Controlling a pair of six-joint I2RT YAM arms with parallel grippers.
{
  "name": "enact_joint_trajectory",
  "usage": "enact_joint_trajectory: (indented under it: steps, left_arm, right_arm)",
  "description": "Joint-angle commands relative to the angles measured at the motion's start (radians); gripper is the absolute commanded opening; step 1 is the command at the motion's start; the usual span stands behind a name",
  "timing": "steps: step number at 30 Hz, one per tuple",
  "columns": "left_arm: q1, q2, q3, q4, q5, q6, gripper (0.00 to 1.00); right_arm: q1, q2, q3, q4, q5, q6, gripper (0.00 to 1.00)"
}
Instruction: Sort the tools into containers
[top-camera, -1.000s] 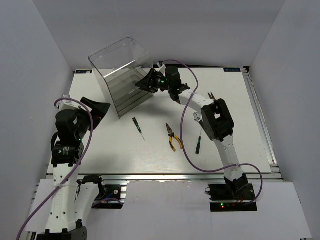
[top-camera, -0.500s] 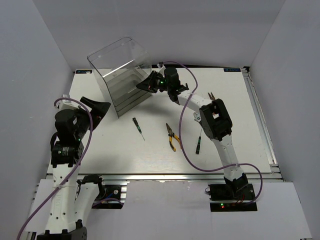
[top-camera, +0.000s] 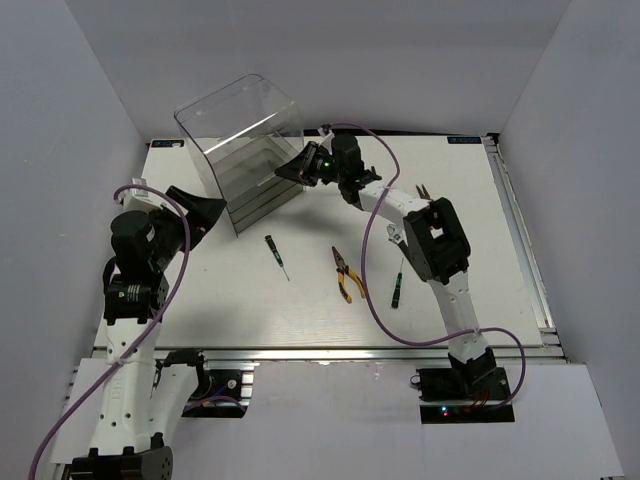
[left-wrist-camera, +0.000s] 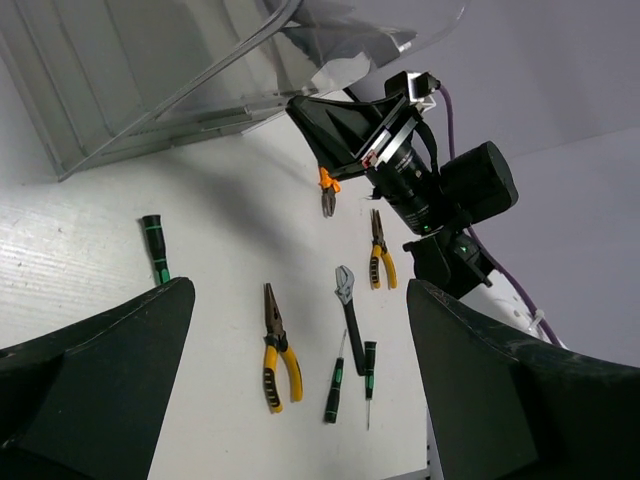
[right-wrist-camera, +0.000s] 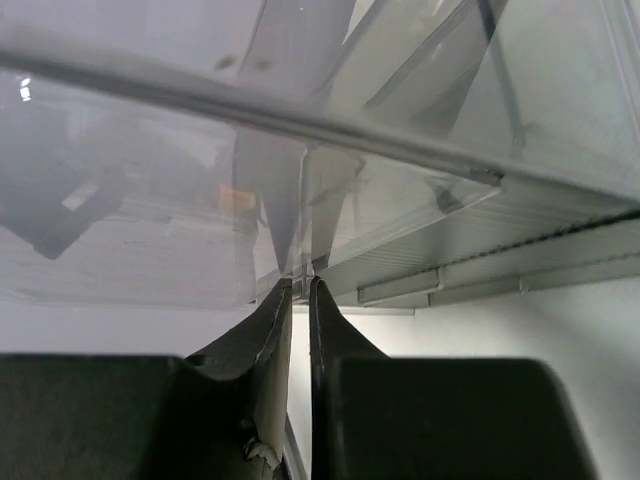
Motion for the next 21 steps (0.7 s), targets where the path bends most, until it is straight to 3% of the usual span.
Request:
enact_joint_trajectory:
  steps: [1, 8, 21]
  left_arm:
    - [0.003, -0.003, -0.003, 0.078, 0.028, 0.047, 0.98]
    - [0.003, 0.054, -0.013, 0.151, 0.081, 0.091, 0.98]
    - [0.005, 0.172, -0.003, 0.312, 0.163, 0.134, 0.94]
  right_arm:
    - [-0.014, -0.148, -0.015, 0.053, -0.002, -0.006, 0.0]
    - [-0.025, -0.236, -0.1, 0.037, -0.01, 0.001, 0.0]
    - [-0.025, -0.343, -0.104, 0.014, -0.018, 0.008, 0.0]
